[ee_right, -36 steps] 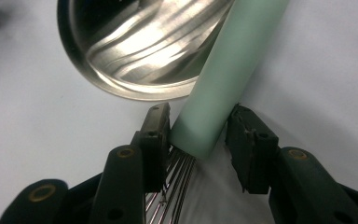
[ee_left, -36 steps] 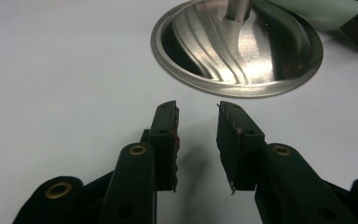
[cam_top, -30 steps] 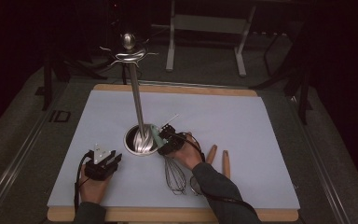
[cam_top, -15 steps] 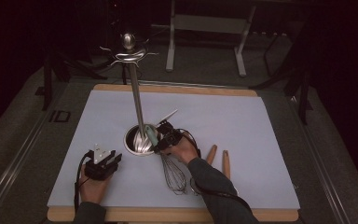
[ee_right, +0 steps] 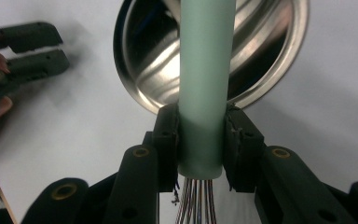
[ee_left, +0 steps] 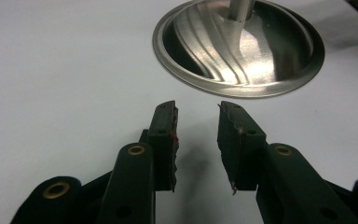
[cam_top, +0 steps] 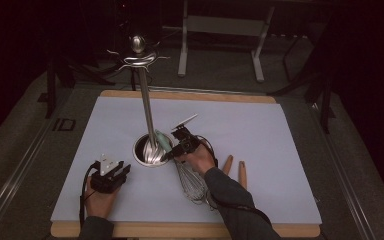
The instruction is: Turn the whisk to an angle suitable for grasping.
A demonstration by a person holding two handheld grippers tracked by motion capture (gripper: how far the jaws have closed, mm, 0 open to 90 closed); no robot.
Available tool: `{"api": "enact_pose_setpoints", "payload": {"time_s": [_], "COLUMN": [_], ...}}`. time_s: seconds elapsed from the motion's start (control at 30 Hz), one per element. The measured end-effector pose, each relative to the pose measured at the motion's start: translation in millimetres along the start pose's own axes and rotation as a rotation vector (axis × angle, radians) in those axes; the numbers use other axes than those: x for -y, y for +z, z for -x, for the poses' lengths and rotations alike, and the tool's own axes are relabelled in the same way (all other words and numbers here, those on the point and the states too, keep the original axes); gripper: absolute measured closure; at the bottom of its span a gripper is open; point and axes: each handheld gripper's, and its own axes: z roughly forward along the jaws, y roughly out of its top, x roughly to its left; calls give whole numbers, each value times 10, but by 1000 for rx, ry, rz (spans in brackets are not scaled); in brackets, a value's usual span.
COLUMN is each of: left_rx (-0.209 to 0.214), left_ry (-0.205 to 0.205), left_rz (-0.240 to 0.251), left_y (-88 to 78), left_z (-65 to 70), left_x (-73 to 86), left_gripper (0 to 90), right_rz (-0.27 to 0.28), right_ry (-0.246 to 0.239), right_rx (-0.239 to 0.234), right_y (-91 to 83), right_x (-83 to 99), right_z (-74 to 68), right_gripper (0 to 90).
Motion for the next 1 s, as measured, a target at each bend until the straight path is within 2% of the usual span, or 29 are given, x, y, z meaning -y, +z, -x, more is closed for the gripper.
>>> {"api": "enact_pose_setpoints", "payload": {"time_s": [0.07,0.17,0.3,0.5,1.0], "left_rx": [1,11,12,7,5], "left_ry": [-1,-3,-1,0,8], "left_rz": [4,11,11,10,12], "left_y": [-1,-8,-12,-9,-6], "left_z": [-2,-8,-12,-4,6], "left_x": [1,5,5,5,5], "left_gripper": [679,691,703,703,712], "right_rz": [24,46,86,126,184], "right_ry": [3,15,8,-37,-94], "right_rx": [-9,-55,-66,-32,-13], "right_y": [-39,-98,-187,-310,-477], "right_x": [-4,-14,-22,-16,-15], "right_z": [17,45,62,28,-59], "right_gripper": [690,690,690,691,691]}}
